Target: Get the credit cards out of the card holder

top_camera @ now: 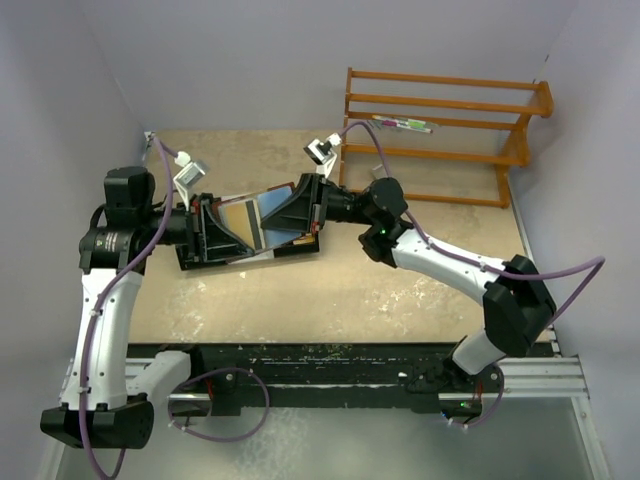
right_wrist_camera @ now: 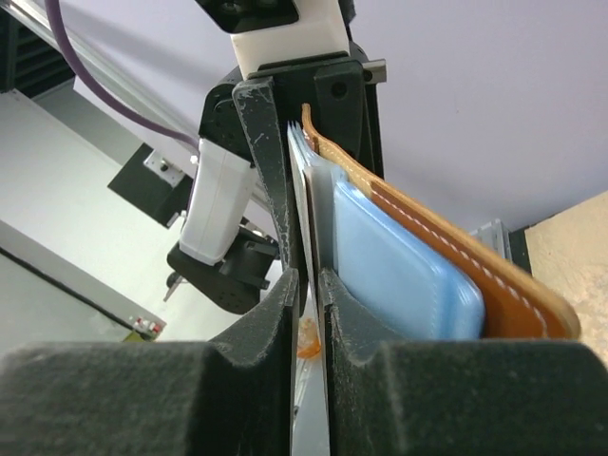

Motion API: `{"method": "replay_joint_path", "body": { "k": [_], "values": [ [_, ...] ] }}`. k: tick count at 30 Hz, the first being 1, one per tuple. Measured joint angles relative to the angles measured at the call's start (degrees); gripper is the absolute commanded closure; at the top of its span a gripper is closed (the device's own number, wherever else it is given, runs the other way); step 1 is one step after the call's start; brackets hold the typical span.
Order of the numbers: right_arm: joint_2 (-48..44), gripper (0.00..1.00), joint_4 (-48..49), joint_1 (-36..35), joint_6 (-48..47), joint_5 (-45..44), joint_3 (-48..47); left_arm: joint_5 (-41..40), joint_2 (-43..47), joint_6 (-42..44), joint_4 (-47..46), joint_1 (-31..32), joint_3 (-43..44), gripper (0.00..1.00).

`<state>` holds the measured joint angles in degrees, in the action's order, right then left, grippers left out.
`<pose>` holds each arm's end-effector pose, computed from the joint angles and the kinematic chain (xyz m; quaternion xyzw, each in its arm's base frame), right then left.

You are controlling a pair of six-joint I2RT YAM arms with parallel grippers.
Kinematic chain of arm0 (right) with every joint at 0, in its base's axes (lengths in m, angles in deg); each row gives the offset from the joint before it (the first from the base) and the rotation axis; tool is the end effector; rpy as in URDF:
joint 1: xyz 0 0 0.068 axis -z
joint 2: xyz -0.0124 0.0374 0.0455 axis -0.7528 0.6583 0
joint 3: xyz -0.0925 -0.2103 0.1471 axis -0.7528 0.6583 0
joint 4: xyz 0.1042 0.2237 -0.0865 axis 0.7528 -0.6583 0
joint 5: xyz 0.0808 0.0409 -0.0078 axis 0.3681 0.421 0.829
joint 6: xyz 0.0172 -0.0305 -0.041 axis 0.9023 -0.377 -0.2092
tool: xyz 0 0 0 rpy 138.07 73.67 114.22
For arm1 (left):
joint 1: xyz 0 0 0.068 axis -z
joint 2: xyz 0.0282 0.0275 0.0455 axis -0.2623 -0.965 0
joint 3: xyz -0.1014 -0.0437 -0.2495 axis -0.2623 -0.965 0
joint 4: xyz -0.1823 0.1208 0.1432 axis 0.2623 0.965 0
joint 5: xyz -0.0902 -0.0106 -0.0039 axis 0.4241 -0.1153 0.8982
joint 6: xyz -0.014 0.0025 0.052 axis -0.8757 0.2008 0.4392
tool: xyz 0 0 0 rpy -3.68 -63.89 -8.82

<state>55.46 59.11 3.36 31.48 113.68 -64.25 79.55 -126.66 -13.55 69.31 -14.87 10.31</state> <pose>0.2247 0.2648 0.3833 -0.2224 0.5056 0.7958 0.2483 0.1591 -0.0361 0.4126 0.2569 0.6873 -0.6037 0.3117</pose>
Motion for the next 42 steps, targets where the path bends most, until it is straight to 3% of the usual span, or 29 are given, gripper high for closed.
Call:
{"method": "replay_joint_path", "body": {
  "k": [2,3,11,22,42],
  "values": [
    [0.0,0.99,0.0,-0.5,-0.3,-1.1,-0.2,0.2,-1.3,3.3,4.1,0.1,1.4,0.73],
    [0.0,1.00,-0.1,-0.8,-0.6,-1.4,-0.2,0.3,-1.6,4.3,5.3,0.2,1.8,0.73],
    [0.2,1.00,-1.7,-2.3,-0.7,-1.6,-0.2,0.7,-1.5,6.8,7.6,0.5,2.2,0.74],
    [-3.4,1.00,-6.4,-2.6,-3.5,-1.3,-0.1,1.4,1.3,1.2,0.8,0.5,2.2,0.76],
    [-7.0,1.00,-11.5,1.4,-5.9,-0.7,2.7,1.2,0.8,0.6,-0.5,0.5,2.2,0.79]
  ]
}}
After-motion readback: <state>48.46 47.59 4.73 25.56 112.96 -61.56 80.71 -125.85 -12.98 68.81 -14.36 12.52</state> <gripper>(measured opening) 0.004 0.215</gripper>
